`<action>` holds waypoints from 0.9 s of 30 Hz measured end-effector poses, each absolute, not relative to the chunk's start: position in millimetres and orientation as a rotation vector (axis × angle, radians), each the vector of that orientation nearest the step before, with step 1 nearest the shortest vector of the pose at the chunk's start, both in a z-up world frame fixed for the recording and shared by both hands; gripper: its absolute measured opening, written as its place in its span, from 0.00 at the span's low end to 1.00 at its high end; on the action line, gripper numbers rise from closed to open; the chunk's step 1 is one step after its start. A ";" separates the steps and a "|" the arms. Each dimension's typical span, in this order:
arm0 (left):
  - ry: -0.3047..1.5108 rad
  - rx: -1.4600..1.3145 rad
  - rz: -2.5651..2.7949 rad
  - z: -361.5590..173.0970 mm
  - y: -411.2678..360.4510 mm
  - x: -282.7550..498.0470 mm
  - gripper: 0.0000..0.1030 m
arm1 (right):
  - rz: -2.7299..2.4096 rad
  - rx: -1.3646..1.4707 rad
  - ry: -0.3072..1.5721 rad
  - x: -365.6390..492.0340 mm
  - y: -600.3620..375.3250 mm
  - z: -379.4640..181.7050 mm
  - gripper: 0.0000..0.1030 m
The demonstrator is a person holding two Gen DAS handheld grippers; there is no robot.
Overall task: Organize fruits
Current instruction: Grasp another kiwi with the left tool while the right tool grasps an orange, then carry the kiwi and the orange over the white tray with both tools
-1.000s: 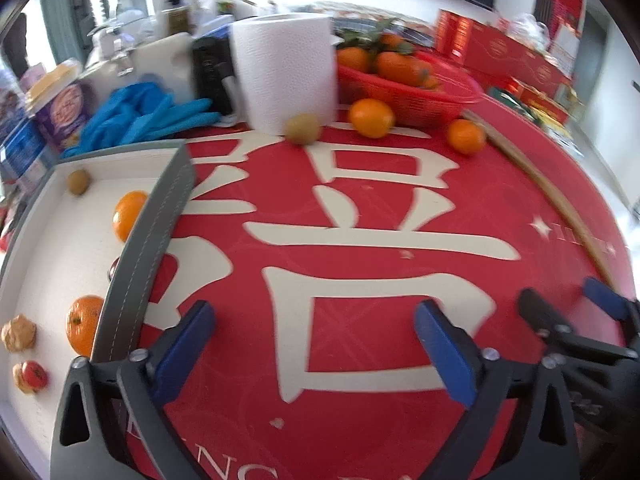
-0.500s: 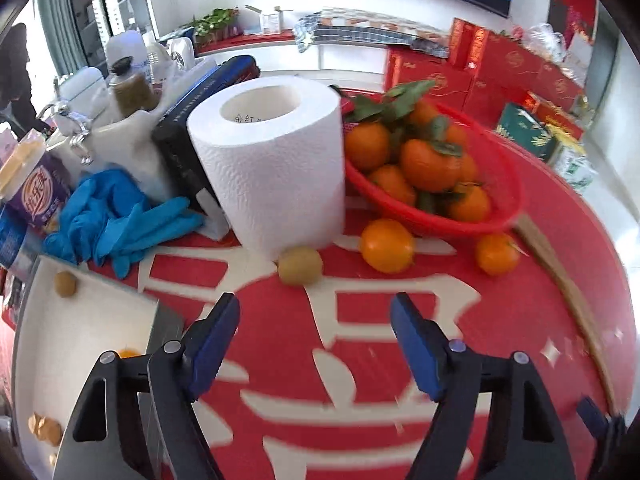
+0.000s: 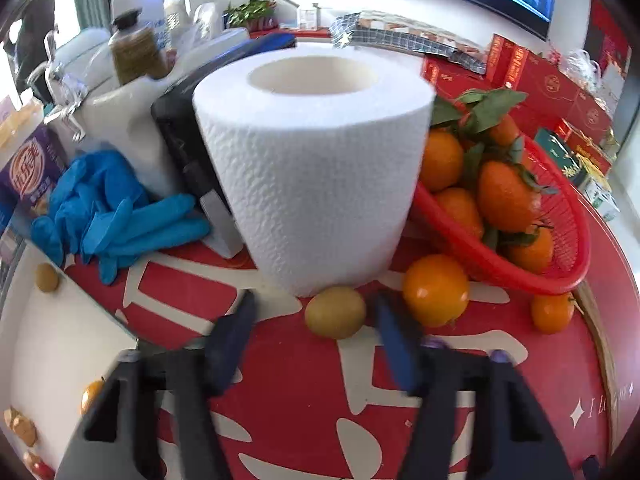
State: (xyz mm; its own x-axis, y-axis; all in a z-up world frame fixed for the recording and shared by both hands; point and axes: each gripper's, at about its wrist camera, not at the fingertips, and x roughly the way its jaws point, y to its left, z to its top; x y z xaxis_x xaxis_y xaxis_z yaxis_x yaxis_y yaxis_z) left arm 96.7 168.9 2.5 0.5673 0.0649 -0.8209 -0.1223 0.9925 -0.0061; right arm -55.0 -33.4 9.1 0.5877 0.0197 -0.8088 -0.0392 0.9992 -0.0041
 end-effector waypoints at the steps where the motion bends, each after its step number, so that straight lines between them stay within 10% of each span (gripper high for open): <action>1: 0.961 -0.051 0.092 2.7 166.8 95.3 0.30 | 0.037 -0.022 0.944 -53.2 -33.0 9.2 0.99; 17: 0.973 -0.029 0.049 7.1 176.6 23.2 0.30 | 0.101 0.009 0.932 82.4 -0.3 14.0 0.98; 24: 0.969 -0.029 0.054 9.3 178.3 14.2 0.30 | 0.110 -0.032 0.893 89.1 12.4 20.1 0.35; 27: 0.977 -0.031 0.044 10.4 178.2 9.9 0.30 | 0.131 0.014 0.903 79.9 6.0 19.7 0.35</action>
